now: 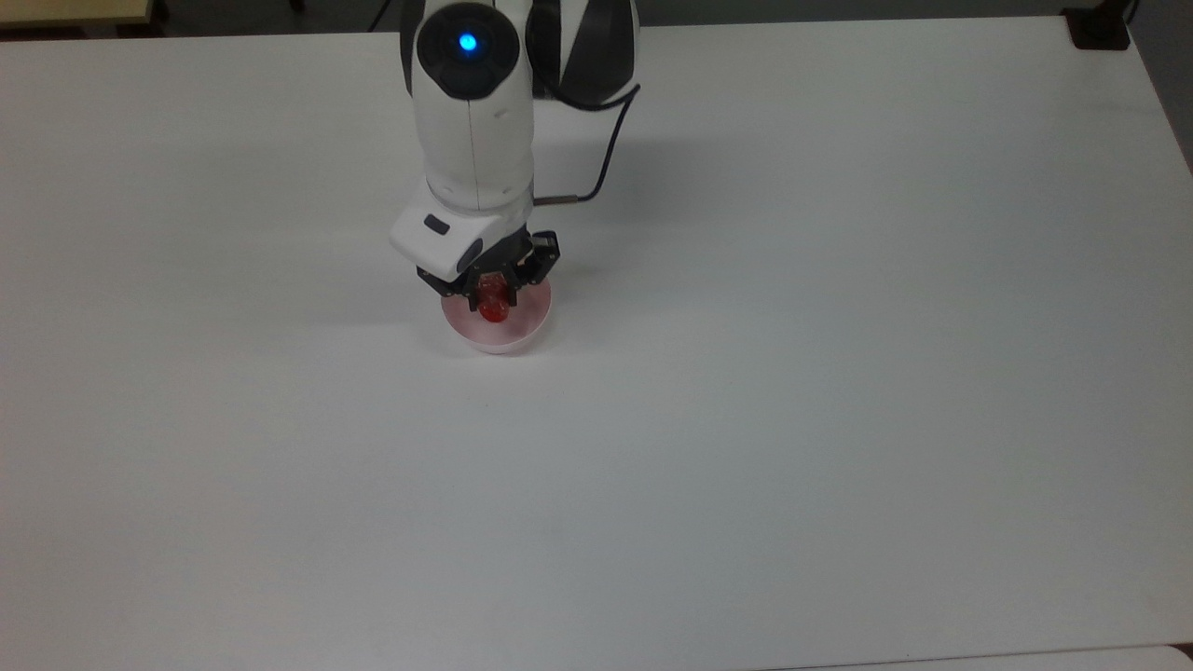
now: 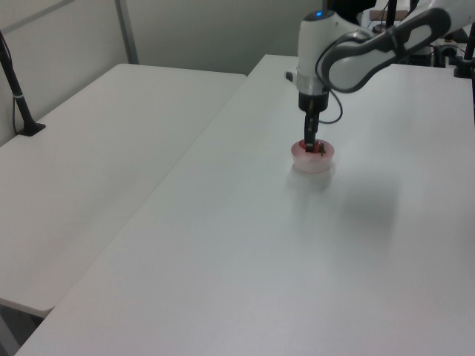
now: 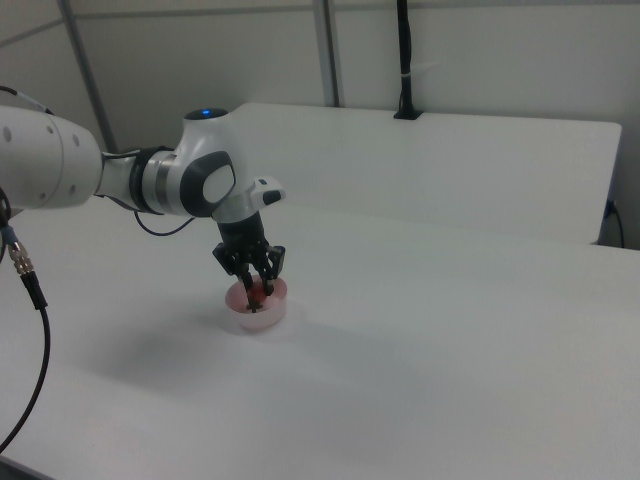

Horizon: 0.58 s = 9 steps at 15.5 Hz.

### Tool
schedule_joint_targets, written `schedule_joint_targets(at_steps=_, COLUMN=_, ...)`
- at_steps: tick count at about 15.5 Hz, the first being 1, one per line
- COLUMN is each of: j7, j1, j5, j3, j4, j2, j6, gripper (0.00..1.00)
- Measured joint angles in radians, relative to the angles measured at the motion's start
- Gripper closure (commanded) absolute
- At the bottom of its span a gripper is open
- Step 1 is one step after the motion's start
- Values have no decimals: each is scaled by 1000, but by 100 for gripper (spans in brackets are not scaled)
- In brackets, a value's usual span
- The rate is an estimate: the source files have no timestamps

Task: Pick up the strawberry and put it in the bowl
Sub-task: 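Carry the strawberry over the pink bowl and lower it inside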

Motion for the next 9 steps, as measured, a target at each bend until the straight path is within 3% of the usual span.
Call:
schedule_joint_targets(at_steps=6, j7=128, j1=1, j5=0, j3=0, j4=28, j2=18, j6=34, gripper=0)
schedule_joint_targets(at_steps=9, j7=159, j1=4, j5=0, j3=0, j4=65, j2=-38, j6=-87, gripper=0)
